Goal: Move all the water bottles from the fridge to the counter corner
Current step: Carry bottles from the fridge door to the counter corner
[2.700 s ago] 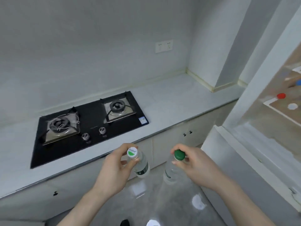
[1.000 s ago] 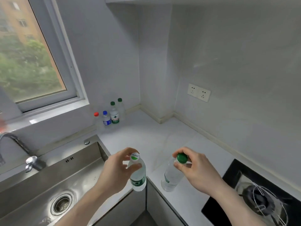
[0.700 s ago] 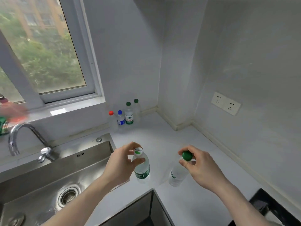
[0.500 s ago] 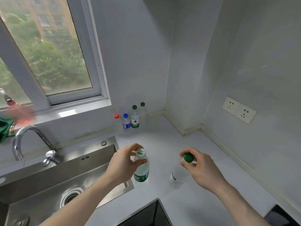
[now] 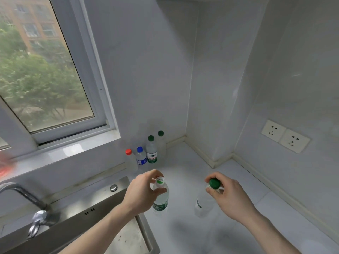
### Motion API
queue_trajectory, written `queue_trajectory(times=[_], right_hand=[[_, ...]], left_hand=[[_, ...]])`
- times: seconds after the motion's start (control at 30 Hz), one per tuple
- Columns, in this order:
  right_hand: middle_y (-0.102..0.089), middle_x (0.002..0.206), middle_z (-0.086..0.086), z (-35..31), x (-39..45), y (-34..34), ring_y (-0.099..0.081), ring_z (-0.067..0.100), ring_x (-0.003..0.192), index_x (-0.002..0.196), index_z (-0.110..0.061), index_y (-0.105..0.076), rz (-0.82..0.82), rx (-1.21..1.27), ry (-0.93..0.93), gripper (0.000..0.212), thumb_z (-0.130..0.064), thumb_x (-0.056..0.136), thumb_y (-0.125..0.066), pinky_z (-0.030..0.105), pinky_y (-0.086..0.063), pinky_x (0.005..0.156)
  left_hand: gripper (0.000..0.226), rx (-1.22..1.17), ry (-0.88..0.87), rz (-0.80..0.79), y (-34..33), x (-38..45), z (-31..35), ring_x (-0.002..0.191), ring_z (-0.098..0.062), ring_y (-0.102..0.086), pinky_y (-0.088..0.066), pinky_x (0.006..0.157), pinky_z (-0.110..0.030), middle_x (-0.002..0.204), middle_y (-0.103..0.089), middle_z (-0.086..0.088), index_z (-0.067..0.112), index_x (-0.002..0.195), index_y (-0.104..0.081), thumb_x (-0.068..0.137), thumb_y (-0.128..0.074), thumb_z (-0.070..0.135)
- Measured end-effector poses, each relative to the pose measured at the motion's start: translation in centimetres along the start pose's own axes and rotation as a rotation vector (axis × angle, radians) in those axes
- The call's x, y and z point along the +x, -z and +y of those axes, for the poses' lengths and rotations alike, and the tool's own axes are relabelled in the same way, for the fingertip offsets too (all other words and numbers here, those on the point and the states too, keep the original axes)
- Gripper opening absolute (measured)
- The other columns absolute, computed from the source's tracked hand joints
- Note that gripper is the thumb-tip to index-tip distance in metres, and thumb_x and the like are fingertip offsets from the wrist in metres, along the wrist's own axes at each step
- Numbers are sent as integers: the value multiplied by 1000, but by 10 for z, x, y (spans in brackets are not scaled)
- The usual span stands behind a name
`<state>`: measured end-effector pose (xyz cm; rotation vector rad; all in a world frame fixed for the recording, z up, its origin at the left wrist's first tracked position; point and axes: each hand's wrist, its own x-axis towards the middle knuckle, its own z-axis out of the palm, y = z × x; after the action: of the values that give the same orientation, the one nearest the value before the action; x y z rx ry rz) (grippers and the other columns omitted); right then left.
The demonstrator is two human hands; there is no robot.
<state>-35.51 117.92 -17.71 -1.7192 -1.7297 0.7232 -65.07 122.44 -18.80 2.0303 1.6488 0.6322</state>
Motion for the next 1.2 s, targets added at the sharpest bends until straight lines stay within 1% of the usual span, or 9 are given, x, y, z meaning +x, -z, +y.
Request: queue_trajectory(times=[0.1, 0.2, 0.33, 0.53, 0.67, 0.73, 0.87, 1.1, 1.2], right_hand=[[-64, 104, -33, 0, 15, -10, -65, 2, 105, 99, -50, -62, 13, -2, -18, 25, -30, 93, -76, 37, -57, 94], [-64, 104, -32, 2, 28, -15, -66, 4, 103, 99, -48, -62, 22, -3, -37, 24, -30, 92, -76, 39, -58, 93], [-67, 98, -24, 6, 49, -20, -67, 10, 96, 99, -45, -62, 30, -16, -54, 23, -31, 90, -78, 43, -58, 89], [-68, 99, -24, 13, 79, -25, -66, 6, 98, 98, -46, -62, 35, -22, -72, 24, -30, 90, -78, 41, -58, 88], [-70, 96, -22, 16, 103, -27, -66, 9, 96, 96, -44, -64, 53, -17, -92, 24, -27, 88, -80, 41, -58, 88], [-70, 96, -21, 18, 114, -26, -66, 9, 96, 93, -43, -65, 60, 7, -120, 25, -25, 86, -82, 39, -57, 88], [-71, 94, -20, 23, 139, -26, -66, 9, 94, 91, -41, -66, 56, 19, -134, 25, -23, 85, -82, 34, -55, 86], [-71, 92, -17, 31, 183, -31, -64, 11, 88, 95, -35, -69, 30, -8, -134, 23, -20, 84, -82, 28, -51, 76], [-70, 91, -13, 40, 201, -34, -64, 13, 85, 96, -32, -70, 29, -18, -155, 22, -19, 85, -82, 25, -49, 72]], left_hand=[[33, 52, -17, -32, -1, 22, -9, 102, -3, -65, -58, 82, -33, 110, -68, 21, 39, 108, -61, 82, -81, 45], [34, 96, -31, -68, -5, 41, -17, 104, -5, -66, -57, 83, -33, 114, -69, 18, 37, 110, -62, 83, -80, 47], [36, 154, -57, -100, -10, 69, -21, 103, -8, -65, -56, 82, -33, 115, -69, 17, 36, 113, -60, 85, -77, 48], [39, 223, -101, -141, -19, 109, -17, 107, -17, -64, -53, 84, -34, 120, -67, 12, 31, 119, -60, 86, -77, 43], [38, 268, -152, -160, -23, 142, -9, 107, -22, -64, -50, 81, -33, 119, -68, 8, 27, 117, -61, 86, -78, 42], [38, 283, -149, -177, -27, 161, -6, 104, -24, -64, -51, 81, -34, 118, -69, 5, 26, 115, -61, 85, -79, 41], [35, 328, -106, -226, -35, 200, -3, 100, -29, -64, -43, 74, -31, 117, -68, 0, 25, 116, -60, 87, -77, 38], [26, 391, -114, -231, -51, 260, 1, 97, -29, -65, -50, 76, -34, 115, -69, -2, 24, 113, -60, 91, -74, 26], [25, 363, -100, -226, -54, 283, 1, 98, -28, -62, -48, 74, -35, 114, -67, -4, 20, 115, -59, 93, -72, 20]])
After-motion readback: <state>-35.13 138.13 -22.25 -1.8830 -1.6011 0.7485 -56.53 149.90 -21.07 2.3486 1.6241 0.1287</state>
